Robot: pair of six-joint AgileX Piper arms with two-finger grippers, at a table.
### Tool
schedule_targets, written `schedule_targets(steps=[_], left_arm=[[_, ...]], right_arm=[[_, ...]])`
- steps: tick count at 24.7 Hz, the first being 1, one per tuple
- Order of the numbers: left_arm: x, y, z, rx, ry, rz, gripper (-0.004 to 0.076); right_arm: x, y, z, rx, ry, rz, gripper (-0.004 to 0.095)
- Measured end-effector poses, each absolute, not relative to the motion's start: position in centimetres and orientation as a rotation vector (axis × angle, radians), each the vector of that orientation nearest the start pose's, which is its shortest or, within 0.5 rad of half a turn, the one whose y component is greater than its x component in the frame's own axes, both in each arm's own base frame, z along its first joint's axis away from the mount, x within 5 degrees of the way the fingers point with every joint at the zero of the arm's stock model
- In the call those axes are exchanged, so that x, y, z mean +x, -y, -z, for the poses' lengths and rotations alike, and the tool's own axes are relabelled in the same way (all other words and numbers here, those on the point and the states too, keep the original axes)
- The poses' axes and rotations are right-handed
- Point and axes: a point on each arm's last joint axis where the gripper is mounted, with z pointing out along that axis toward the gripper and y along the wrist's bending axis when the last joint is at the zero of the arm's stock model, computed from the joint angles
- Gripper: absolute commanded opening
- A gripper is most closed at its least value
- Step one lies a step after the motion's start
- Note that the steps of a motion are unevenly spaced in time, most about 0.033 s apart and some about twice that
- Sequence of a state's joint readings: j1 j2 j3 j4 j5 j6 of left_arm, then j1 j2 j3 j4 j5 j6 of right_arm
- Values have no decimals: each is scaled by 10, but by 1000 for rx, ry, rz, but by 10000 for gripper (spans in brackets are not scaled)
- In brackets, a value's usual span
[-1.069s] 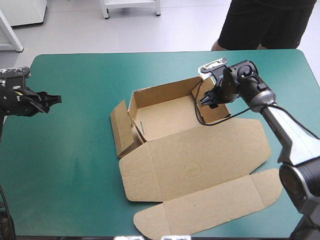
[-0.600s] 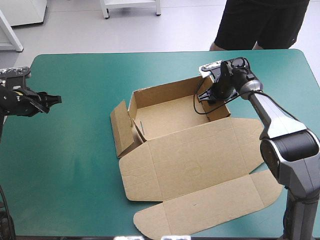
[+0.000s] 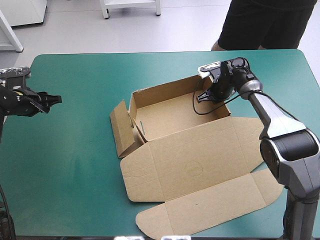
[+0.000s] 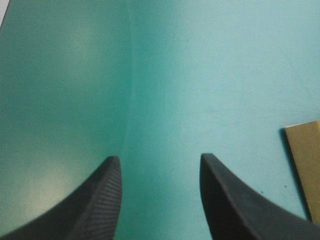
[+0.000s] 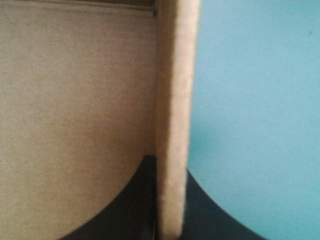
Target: Fold the box
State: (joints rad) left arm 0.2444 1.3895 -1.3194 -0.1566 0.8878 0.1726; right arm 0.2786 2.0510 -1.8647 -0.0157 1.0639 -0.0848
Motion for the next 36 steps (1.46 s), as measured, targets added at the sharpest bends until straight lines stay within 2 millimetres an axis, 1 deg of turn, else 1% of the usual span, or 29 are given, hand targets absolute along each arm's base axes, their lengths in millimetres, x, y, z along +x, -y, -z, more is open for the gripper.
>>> schedule_targets(steps=[2,4,6,9,10,11,14,18,21,23,24,25,26,27,28,30,32,36], left_arm=[[290,-60,-365,-149,-2418,20,349],[291,-58,-364,-133,-2415,45,349],[291,-56,-361,-127,-2418,63,349],[291,-56,-353,-134,-2422,71,349],[291,-56,-351,-136,-2422,70,349],[291,-56,-350,-137,-2422,70,349],[292,-57,-351,-139,-2411,67,349],[294,-55,-353,-137,-2377,100,349],[298,-49,-355,-108,-2334,186,349],[303,-43,-355,-84,-2299,282,349],[310,-36,-354,-65,-2256,400,349],[313,-33,-352,-50,-2232,462,349],[319,-27,-346,-12,-2190,570,349],[322,-24,-343,-2,-2165,632,349],[326,-18,-335,14,-2124,743,349],[330,-12,-326,26,-2060,889,349],[331,-7,-324,57,-2018,974,349],[329,9,-330,147,-1927,1124,349]], right_arm=[[433,-122,-280,-494,-2657,-55,-17],[430,-116,-295,-471,-2619,-122,-17],[426,-103,-313,-431,-2581,-193,-17],[417,-73,-348,-348,-2492,-291,-17],[414,-67,-356,-333,-2468,-306,-17],[412,-63,-361,-325,-2453,-318,-17],[398,-47,-388,-295,-2378,-352,-17],[383,-34,-411,-280,-2311,-396,-17],[374,-32,-422,-287,-2277,-421,-17],[370,-33,-427,-297,-2260,-443,-17],[368,-35,-430,-304,-2253,-466,-17],[368,-36,-430,-308,-2248,-484,-17],[368,-37,-431,-307,-2244,-497,-17],[368,-37,-431,-307,-2243,-502,-17],[368,-37,-431,-309,-2240,-507,-17],[368,-38,-431,-316,-2238,-505,-17],[368,-38,-431,-318,-2238,-504,-17],[369,-37,-429,-320,-2241,-502,-17]])
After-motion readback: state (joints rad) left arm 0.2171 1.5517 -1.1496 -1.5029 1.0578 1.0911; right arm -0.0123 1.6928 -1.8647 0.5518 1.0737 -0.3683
